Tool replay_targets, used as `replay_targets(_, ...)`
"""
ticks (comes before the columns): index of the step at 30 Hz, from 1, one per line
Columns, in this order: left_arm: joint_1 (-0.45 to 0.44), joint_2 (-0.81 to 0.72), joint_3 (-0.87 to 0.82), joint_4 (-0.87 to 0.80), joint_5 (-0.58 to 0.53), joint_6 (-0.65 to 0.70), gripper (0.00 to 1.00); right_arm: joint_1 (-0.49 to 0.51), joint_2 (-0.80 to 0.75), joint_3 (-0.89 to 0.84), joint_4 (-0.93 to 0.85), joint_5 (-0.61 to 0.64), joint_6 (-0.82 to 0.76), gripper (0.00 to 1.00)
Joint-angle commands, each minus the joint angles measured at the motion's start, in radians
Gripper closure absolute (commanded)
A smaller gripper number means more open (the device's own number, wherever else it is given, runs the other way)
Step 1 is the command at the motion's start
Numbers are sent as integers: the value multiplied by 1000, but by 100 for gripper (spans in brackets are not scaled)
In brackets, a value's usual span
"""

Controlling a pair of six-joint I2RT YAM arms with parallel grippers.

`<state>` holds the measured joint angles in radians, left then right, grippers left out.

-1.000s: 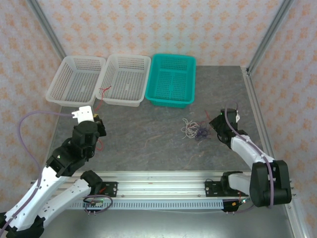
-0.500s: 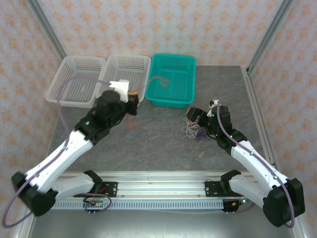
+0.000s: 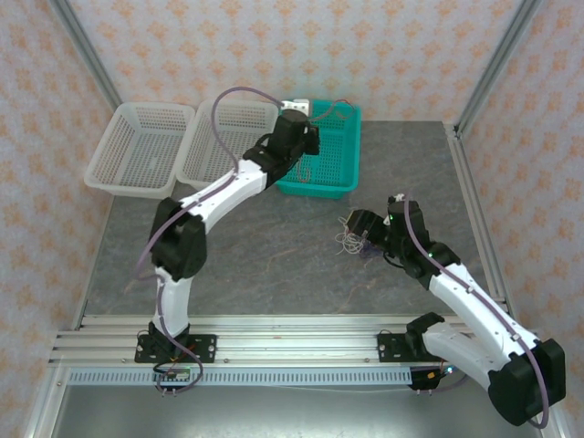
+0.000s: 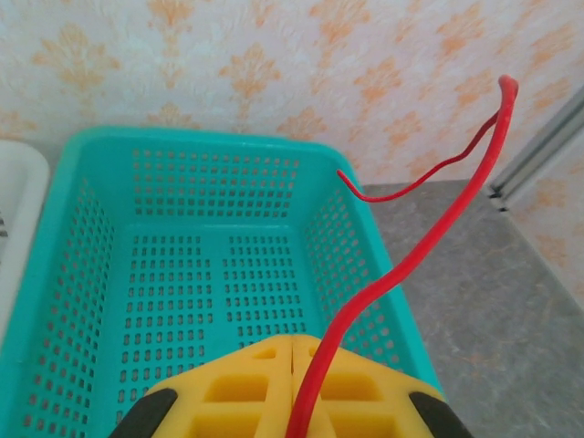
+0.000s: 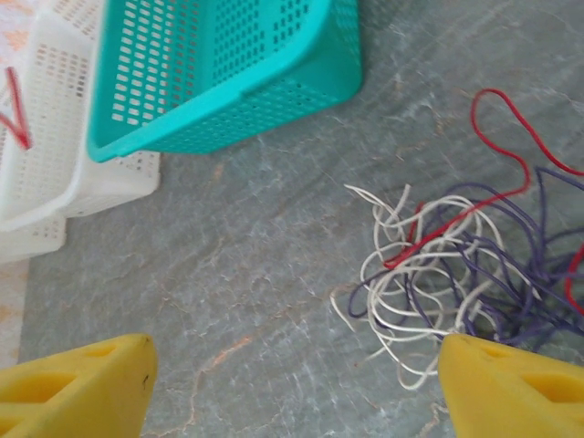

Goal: Untangle the cables

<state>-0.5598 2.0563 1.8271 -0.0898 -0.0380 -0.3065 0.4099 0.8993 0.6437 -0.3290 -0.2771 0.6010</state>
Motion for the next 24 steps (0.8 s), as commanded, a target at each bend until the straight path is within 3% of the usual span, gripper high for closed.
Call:
replay_targets(1, 10, 61, 102, -56, -68, -16, 100, 6, -22, 19, -75, 33, 31, 19)
replay_targets(3, 10, 91, 116, -39, -64, 9, 85, 5, -19, 21, -87, 32, 32, 19)
replay_targets(6, 11, 82, 113, -23, -39, 28, 44, 4, -14, 27, -99, 39, 32, 19)
replay_targets(9, 12, -3, 56, 14, -9, 33, 24, 4, -14, 24, -115, 90, 59, 18)
replay_targets(12, 12, -138, -70, 73, 82, 16, 19, 4, -4, 14, -99, 110, 59, 18)
replay_targets(17, -2, -464, -442, 298, 264, -77, 17, 3, 76, 61, -152, 160, 5, 19)
replay_targets(24, -170, -795, -704, 88, 230, 174, 16, 2, 353, 168, -196, 214, -42, 16)
